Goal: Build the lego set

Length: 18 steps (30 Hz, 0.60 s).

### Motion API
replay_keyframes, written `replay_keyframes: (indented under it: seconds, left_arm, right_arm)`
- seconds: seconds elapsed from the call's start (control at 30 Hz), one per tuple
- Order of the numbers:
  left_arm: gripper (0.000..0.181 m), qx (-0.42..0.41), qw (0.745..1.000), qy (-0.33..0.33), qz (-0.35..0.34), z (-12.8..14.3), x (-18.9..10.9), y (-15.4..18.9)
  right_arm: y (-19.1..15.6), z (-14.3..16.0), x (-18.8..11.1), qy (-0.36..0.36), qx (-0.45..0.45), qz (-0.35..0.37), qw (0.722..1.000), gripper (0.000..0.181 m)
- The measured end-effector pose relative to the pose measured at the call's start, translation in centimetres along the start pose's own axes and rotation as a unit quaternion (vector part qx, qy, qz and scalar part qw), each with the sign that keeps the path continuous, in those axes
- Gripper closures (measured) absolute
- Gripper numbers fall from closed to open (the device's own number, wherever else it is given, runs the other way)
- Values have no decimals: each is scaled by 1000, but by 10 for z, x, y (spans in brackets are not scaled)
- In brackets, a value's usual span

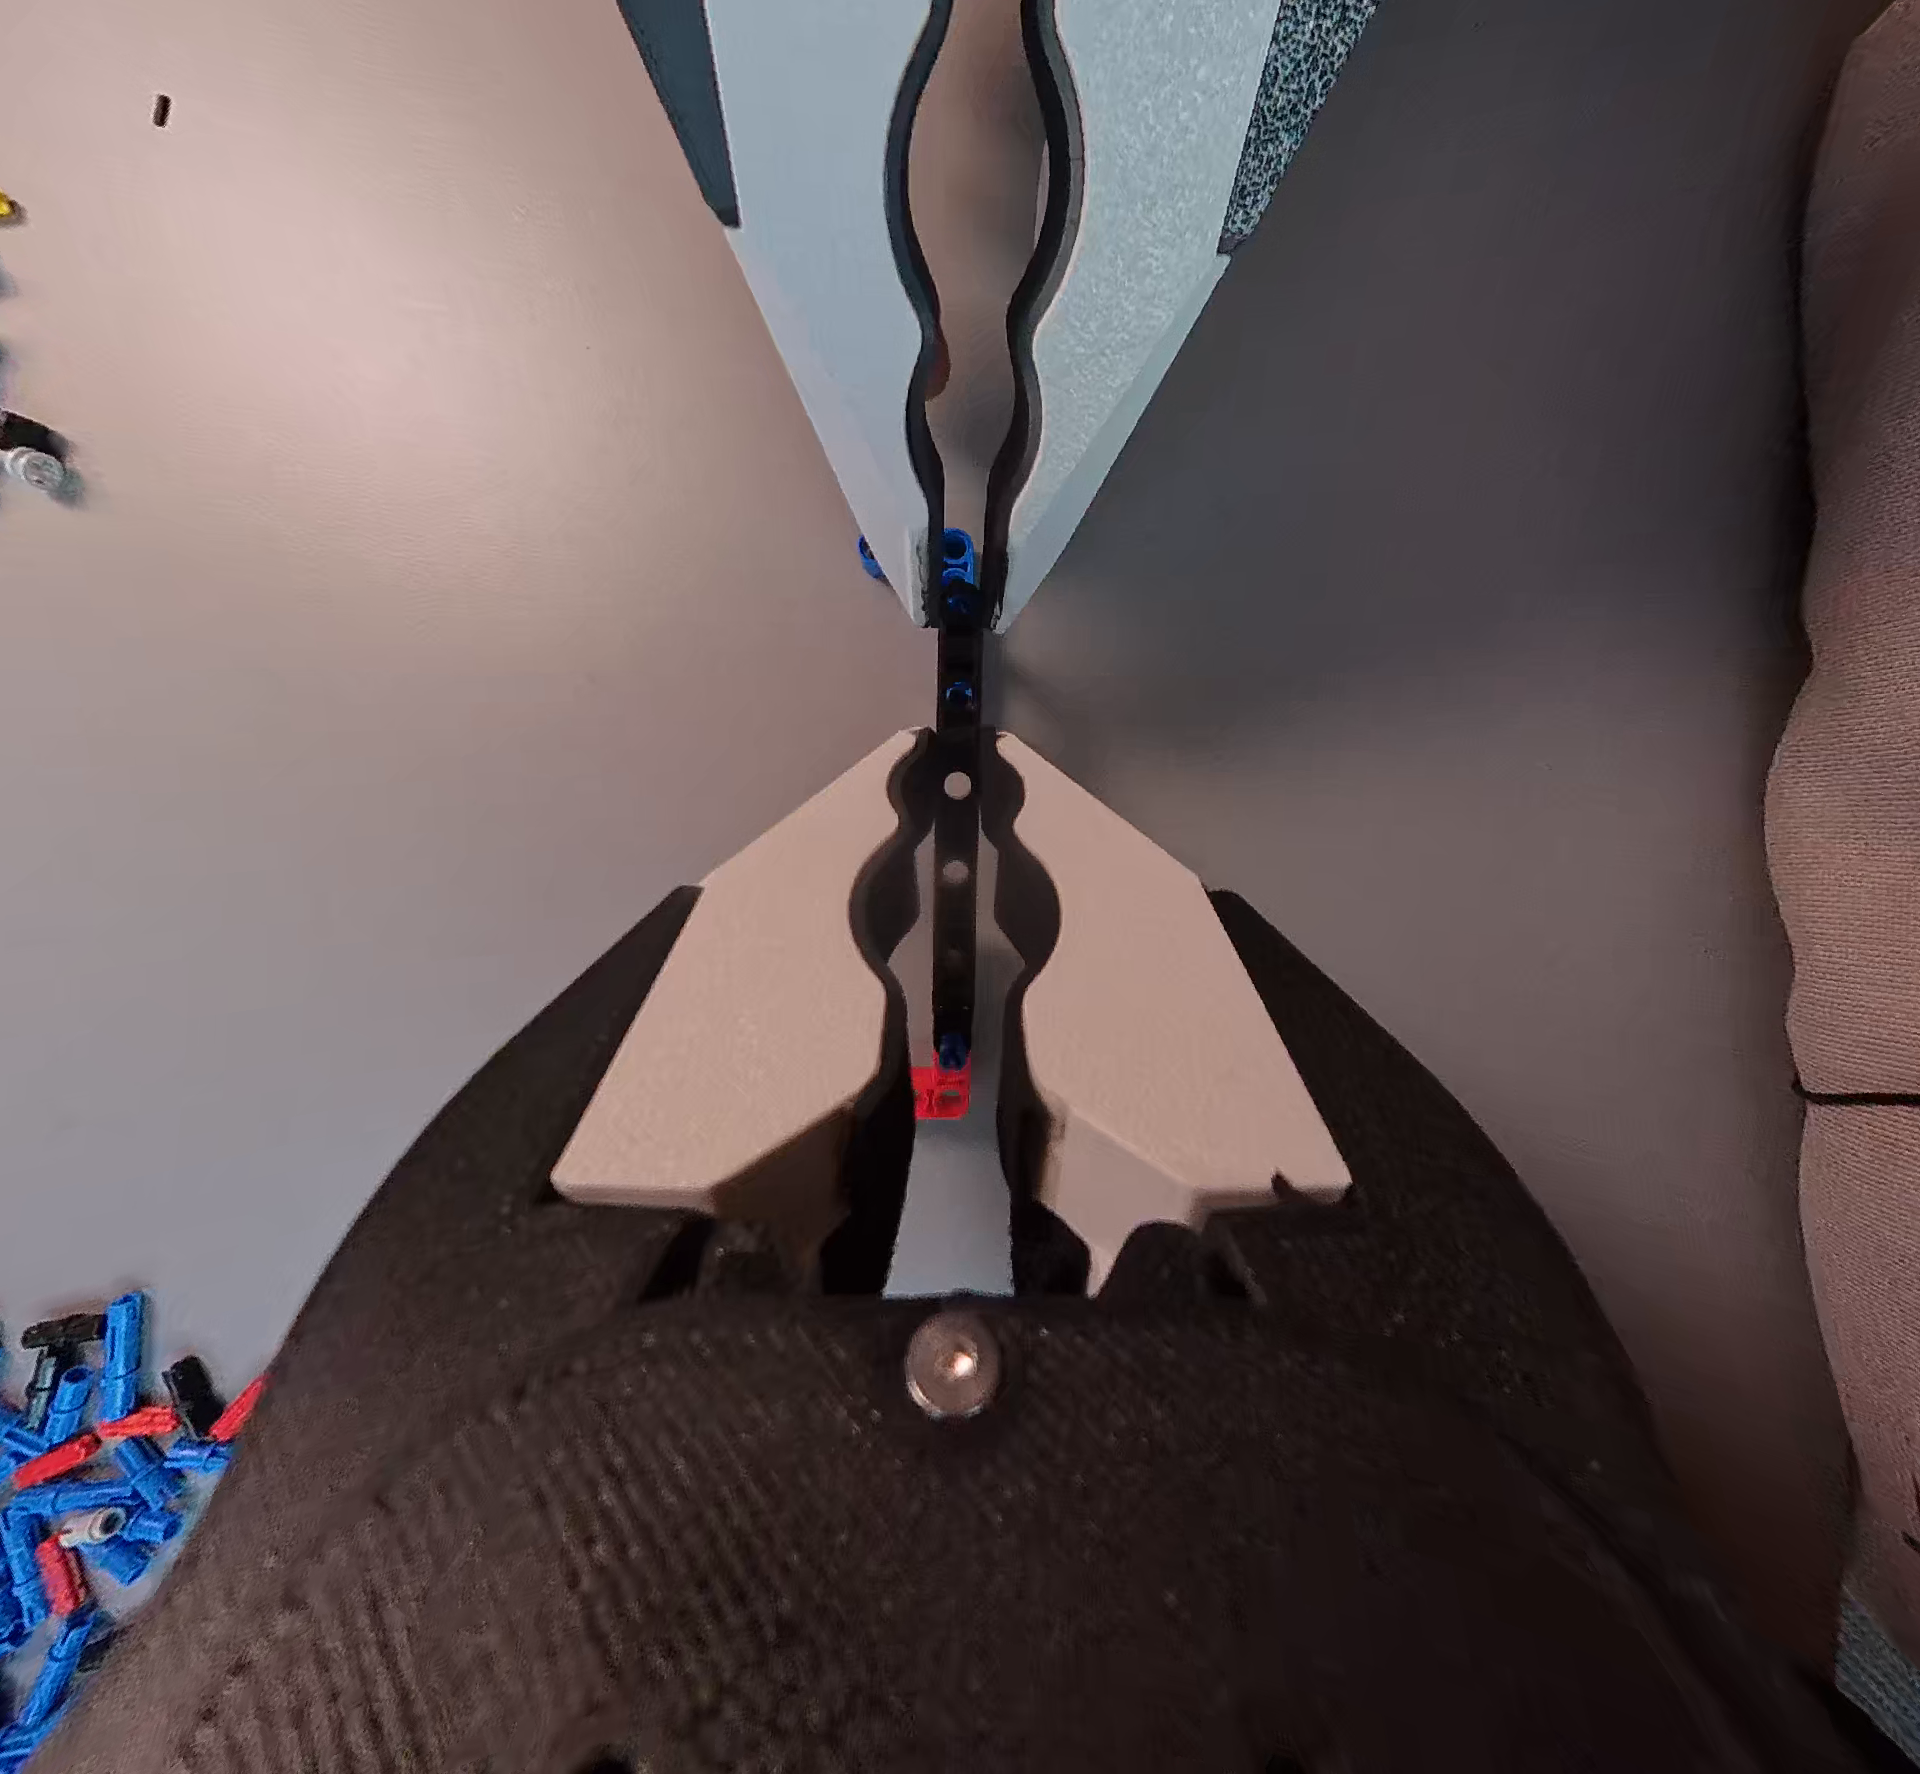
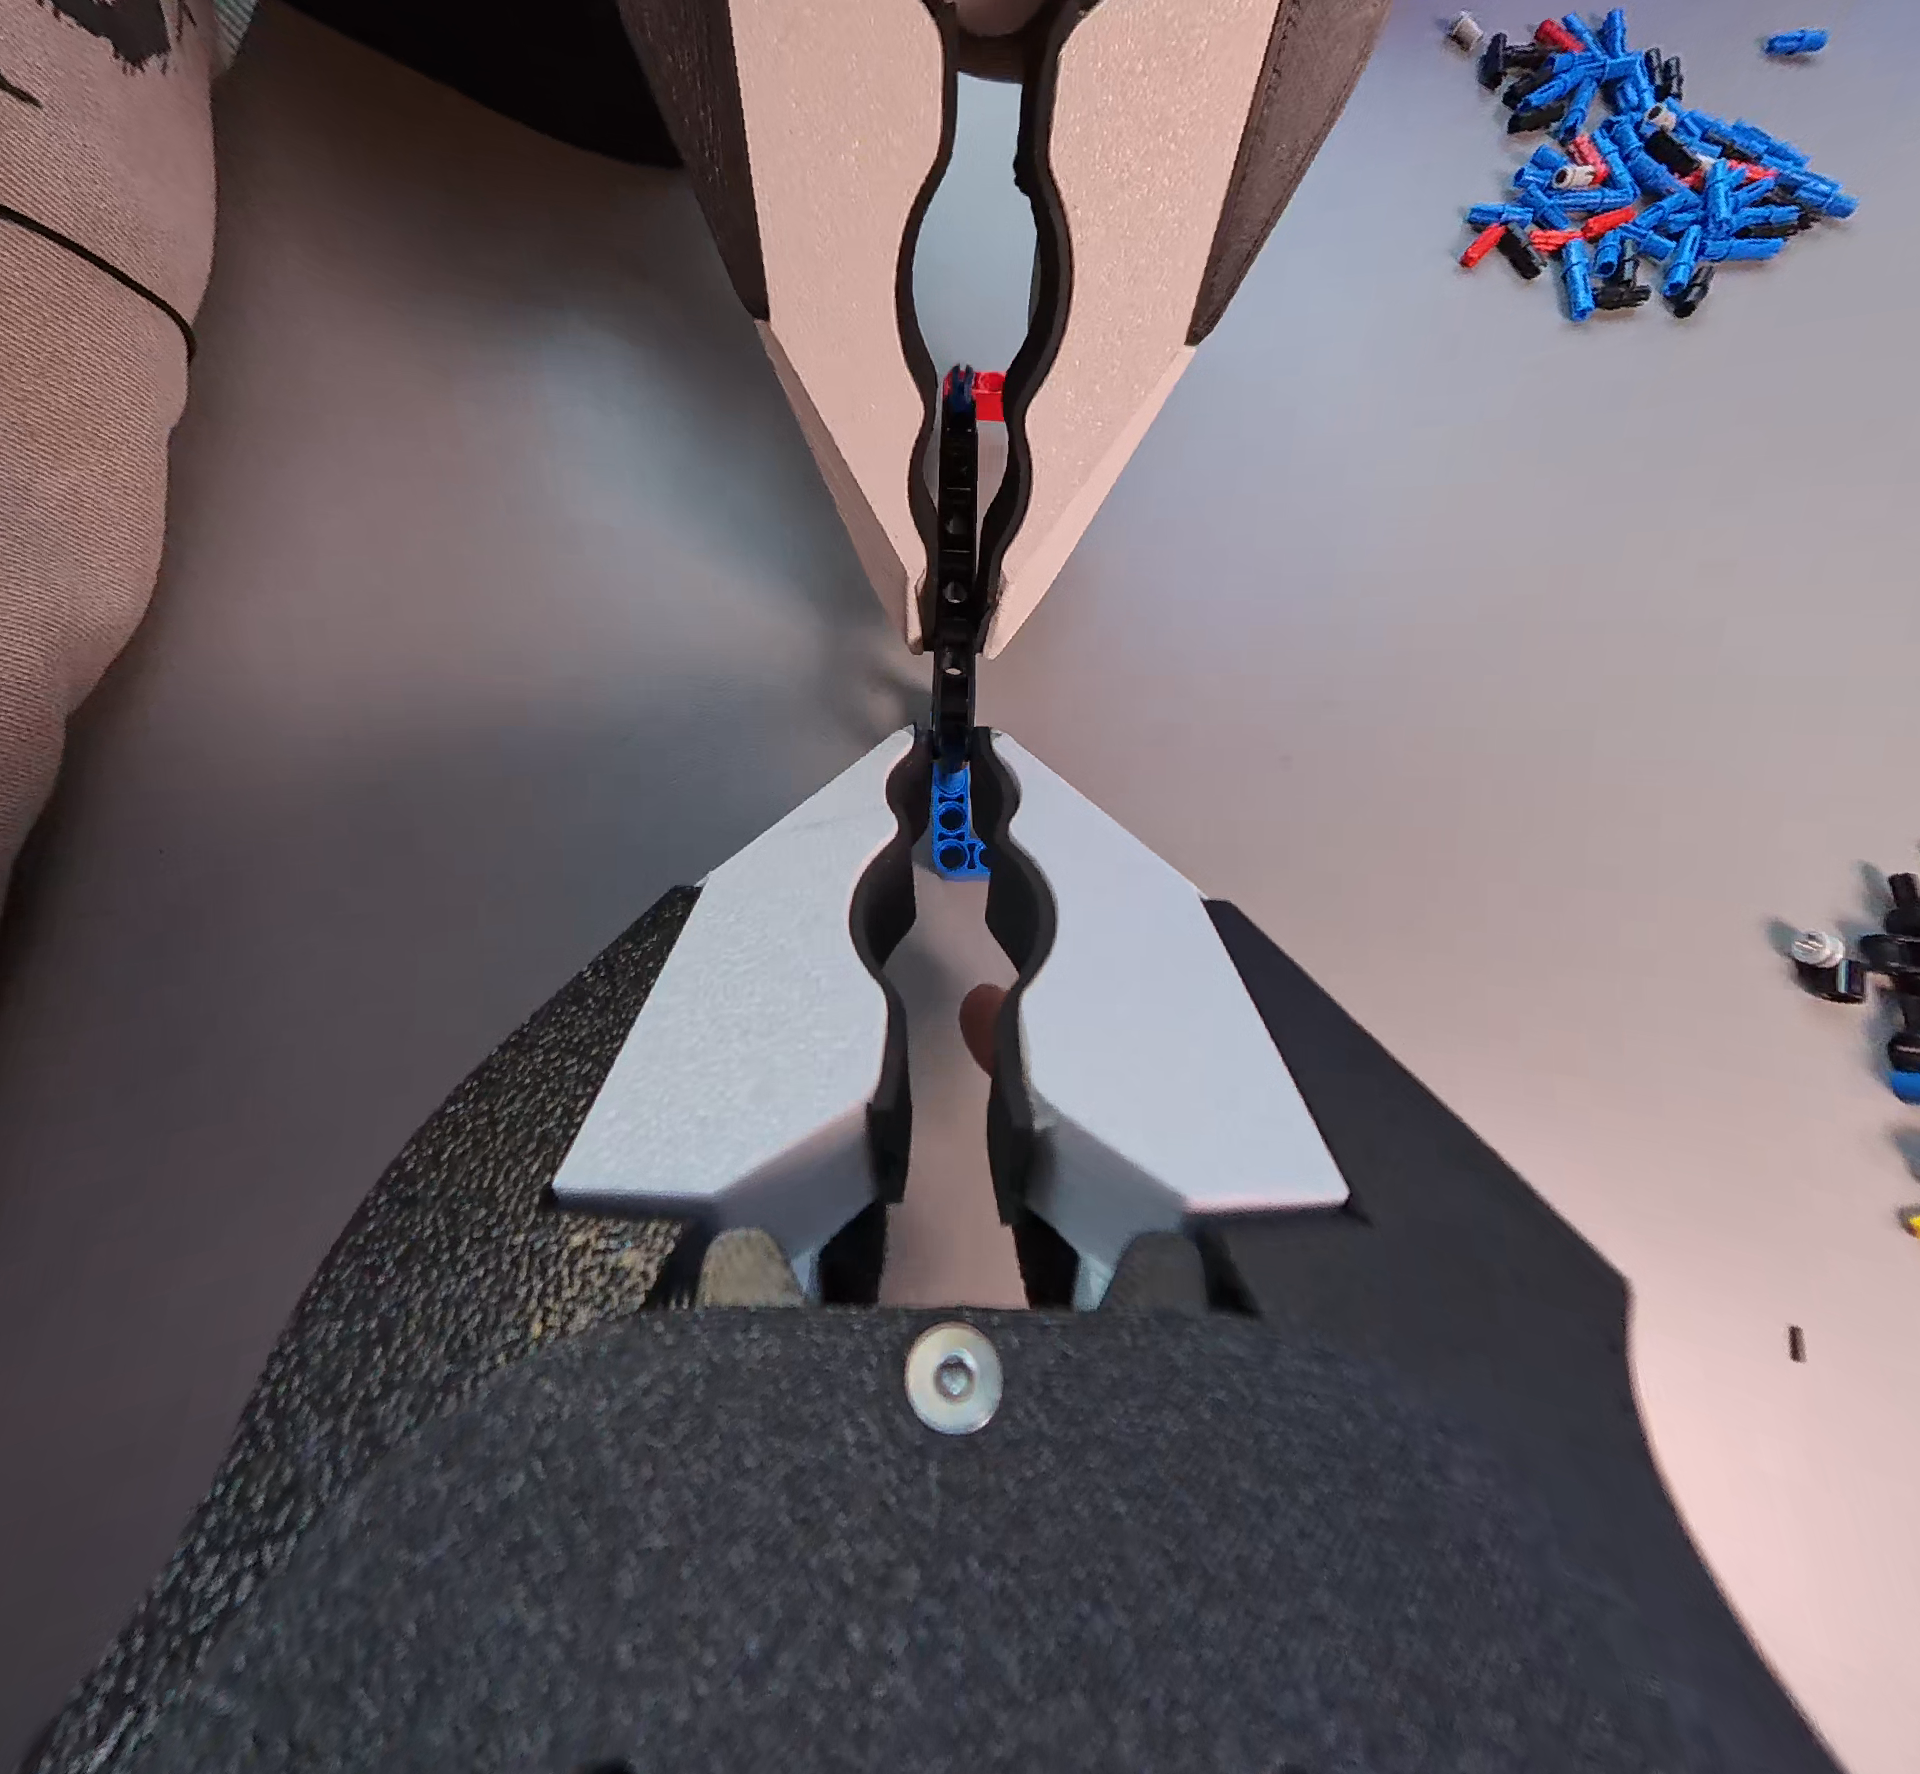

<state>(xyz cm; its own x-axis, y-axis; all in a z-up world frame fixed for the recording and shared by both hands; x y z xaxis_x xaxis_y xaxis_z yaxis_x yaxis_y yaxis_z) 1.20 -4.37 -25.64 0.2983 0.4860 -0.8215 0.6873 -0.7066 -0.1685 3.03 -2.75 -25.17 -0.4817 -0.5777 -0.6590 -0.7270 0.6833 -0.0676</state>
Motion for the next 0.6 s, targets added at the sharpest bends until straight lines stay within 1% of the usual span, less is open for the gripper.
replay_keyframes:
  seconds: [0.13, 0.3, 0.5, 0.6]
  left_arm:
    - [175, -2, 1000, -8, -2, 0, 2, 0]
    - [175, -7, 1000, 3, 7, -3, 1, 1]
    - [175, 4, 1000, 5, 5, -5, 2, 4]
    - [175, 8, 1000, 2, 1, -6, 1, 3]
  right_arm:
    - [1, 1, 0, 22, 12, -11, 1000, 175]
    - [-1, 2, -2, 37, 15, -20, 999, 175]
    - [-4, 3, -4, 26, -10, -14, 1000, 176]
    - [-6, 2, -5, 20, -19, -11, 1000, 171]
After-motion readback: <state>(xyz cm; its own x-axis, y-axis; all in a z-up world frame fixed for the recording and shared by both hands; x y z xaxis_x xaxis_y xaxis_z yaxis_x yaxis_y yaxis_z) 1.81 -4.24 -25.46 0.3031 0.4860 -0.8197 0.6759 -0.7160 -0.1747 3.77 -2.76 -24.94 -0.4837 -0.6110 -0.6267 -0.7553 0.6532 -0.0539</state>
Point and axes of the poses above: each gripper's, where its closed fingertips meet, x out along the fingers, z out of its underside, y = z × x across the jaws, the point moved 1 cm from there along -x, back along the fingers, and after that the axes turned 12 degrees about -z, right-handed, at the moved point
